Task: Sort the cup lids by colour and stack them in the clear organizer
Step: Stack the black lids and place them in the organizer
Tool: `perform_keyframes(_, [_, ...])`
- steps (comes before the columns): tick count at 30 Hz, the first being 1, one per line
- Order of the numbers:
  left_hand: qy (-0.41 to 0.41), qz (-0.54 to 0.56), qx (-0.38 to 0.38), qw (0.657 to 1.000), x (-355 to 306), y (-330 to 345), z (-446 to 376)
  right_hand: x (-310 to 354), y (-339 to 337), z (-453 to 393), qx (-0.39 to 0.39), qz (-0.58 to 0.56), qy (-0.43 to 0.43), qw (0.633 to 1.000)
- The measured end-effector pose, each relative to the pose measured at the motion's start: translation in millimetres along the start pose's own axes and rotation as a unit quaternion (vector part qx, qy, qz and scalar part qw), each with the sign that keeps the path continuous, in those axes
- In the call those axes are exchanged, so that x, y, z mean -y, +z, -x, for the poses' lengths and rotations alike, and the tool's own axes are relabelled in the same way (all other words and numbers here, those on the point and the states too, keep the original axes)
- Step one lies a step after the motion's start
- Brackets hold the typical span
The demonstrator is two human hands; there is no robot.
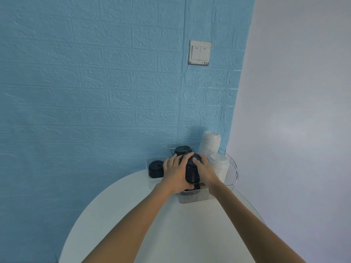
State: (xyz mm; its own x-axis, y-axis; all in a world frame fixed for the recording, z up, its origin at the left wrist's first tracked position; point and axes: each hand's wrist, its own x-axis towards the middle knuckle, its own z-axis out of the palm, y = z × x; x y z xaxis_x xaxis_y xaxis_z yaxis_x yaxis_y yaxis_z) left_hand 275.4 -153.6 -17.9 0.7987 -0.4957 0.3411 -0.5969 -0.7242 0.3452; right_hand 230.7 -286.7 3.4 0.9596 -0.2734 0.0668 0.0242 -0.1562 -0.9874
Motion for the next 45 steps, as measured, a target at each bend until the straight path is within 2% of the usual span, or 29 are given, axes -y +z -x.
perform_keyframes(3, [0.015,-0.05,-0.004,0.999,0.3,-1.4,1.0,-4.6,0.6,-4.4,-0.011,0.026,-0.009,1.0])
perform_keyframes(7, [0.038,-0.101,-0.059,0.992,-1.7,1.5,6.4,-8.8,3.4,-3.1,-0.034,0.045,-0.042,0.998])
perform_keyframes(10, [0.045,-0.127,-0.088,0.987,0.2,6.7,9.4,-6.1,4.9,-1.8,-0.036,0.057,-0.036,0.997])
perform_keyframes(14, [0.04,-0.14,-0.049,0.988,-1.3,7.8,6.4,-3.5,2.4,1.3,-0.026,0.076,0.002,0.997])
perform_keyframes(18, [0.033,-0.126,0.009,0.991,1.5,0.9,0.0,-3.3,2.4,2.2,-0.028,0.121,0.002,0.992])
perform_keyframes(22, [0.027,-0.053,0.061,0.996,5.2,-6.2,0.4,-4.1,2.5,1.9,-0.031,0.173,0.004,0.984])
perform_keyframes(28, [0.039,-0.047,-0.026,0.998,7.3,-5.9,7.4,-6.6,1.5,1.5,-0.075,0.227,-0.051,0.97])
perform_keyframes(35, [0.022,-0.043,-0.031,0.998,3.9,-0.2,10.6,-16.5,10.0,8.0,-0.115,0.223,-0.072,0.965])
perform_keyframes(42, [0.017,0.02,-0.037,0.999,3.0,-8.3,9.6,-4.2,14.8,11.9,-0.151,0.3,-0.132,0.933])
perform_keyframes(45, [0.015,0.044,-0.064,0.997,9.3,-13.4,10.2,6.2,16.3,11.8,-0.155,0.314,-0.168,0.922])
